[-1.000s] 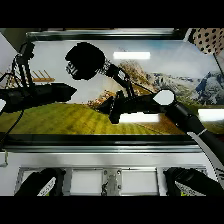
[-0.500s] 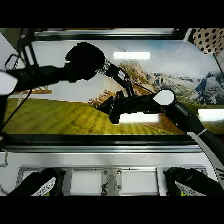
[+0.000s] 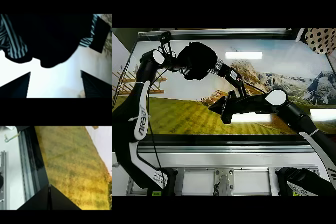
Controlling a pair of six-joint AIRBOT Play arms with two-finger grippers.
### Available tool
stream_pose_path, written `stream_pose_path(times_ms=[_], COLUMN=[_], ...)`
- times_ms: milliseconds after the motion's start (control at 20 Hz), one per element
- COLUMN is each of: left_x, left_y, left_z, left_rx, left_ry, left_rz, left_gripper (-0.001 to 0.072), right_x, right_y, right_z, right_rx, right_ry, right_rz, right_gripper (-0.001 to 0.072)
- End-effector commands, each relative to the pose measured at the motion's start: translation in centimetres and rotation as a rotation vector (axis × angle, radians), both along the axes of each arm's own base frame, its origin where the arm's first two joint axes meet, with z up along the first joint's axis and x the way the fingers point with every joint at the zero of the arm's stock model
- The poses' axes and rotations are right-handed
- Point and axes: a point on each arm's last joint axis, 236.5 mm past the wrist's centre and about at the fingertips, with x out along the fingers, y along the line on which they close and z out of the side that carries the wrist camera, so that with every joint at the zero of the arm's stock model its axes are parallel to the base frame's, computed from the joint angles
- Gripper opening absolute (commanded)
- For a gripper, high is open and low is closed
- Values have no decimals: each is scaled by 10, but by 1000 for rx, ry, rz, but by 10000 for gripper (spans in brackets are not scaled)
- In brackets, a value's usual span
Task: Fold the clothes and pants, and hang the long-sleeved shirts on hangers.
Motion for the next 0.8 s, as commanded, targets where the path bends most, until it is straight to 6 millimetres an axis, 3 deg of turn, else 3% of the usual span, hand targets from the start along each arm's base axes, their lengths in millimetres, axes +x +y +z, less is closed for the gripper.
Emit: stream_pose_path(times_ms=[0, 200, 400, 500, 550, 600, 650, 750], left_x=[44, 70, 71, 75, 75, 73, 69, 58], left_y=[12, -7, -18, -23, -28, -32, -33, -27], left_z=[-44, -50, -63, -57, -52, -40, -24, 27], left_rx=[-207, -409, -447, -445, -448, -454, -458, -459], left_ry=[22, -33, -49, -70, -76, -78, -85, -123], left_rz=[96, 96, 112, 111, 98, 75, 50, 5], left_gripper=[720, 720, 720, 712, 437, 67, 17, 16], right_x=[0, 0, 0, 0, 0, 0, 0, 0], right_y=[0, 0, 0, 0, 0, 0, 0, 0], right_z=[0, 0, 0, 0, 0, 0, 0, 0], right_rx=[0, 0, 0, 0, 0, 0, 0, 0], right_ry=[1, 1, 2, 1, 2, 1, 1, 1], right_rz=[1, 1, 1, 1, 1, 1, 1, 1], right_gripper=[24, 24, 25, 24, 25, 24, 24, 25])
